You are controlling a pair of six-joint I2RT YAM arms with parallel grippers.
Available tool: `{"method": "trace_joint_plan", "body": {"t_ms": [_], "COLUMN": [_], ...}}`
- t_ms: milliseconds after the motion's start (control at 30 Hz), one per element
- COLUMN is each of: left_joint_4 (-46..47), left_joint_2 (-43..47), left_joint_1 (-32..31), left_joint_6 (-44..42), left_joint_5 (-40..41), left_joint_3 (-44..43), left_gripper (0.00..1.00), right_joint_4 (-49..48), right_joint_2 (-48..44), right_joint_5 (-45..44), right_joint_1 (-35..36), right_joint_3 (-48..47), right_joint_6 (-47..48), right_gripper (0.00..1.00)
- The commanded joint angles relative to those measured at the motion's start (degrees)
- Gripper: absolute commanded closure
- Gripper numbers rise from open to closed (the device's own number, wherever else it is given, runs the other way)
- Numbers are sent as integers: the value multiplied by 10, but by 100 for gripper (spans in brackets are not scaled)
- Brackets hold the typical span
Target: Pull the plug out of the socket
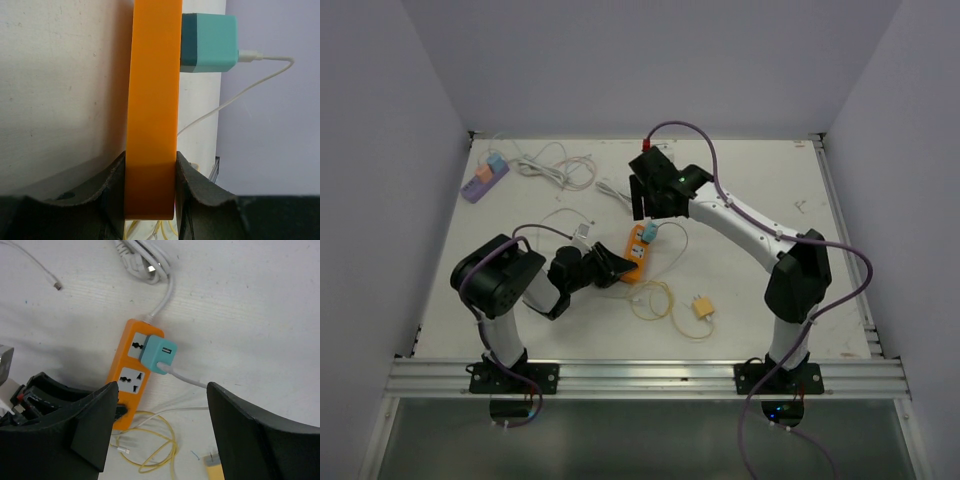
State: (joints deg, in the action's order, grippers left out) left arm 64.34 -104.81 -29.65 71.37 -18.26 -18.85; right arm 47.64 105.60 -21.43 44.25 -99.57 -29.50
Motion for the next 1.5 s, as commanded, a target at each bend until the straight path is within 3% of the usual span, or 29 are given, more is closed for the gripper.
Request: {"method": "trace_joint_plan", "body": {"t_ms": [0, 267, 633, 833, 1000, 1133, 1200, 1467], "left_joint_4": [-105, -94, -90, -91, -98, -130, -148, -343], "left_joint_2": [-31, -34, -36, -38, -37, -25, -16, 83], "left_joint_1": [8, 8, 7, 7, 7, 7, 7, 7], "left_joint_6": [15, 14, 12, 6, -9, -33, -55, -181], "left_joint_5": [24, 22, 21, 16, 15, 16, 23, 121], "left_joint_3": [22, 21, 15, 10, 2, -14, -22, -83], "left_gripper": [69, 68, 68, 66, 63, 55, 48, 22], "right_joint_4": [30, -50, -124, -143, -149, -148, -144, -98], "right_joint_2": [26, 42, 72, 82, 86, 90, 94, 111], "right_joint_5": [40, 149, 176, 170, 166, 161, 155, 95], "right_joint_1": [-39, -67, -86, -87, -87, -86, -83, -58], "right_joint_3": [-25, 40, 100, 109, 113, 112, 109, 70], "right_joint_6": [-22, -112, -188, -202, -210, -216, -217, -201], "right_gripper": [25, 26, 34, 48, 74, 94, 99, 100]}}
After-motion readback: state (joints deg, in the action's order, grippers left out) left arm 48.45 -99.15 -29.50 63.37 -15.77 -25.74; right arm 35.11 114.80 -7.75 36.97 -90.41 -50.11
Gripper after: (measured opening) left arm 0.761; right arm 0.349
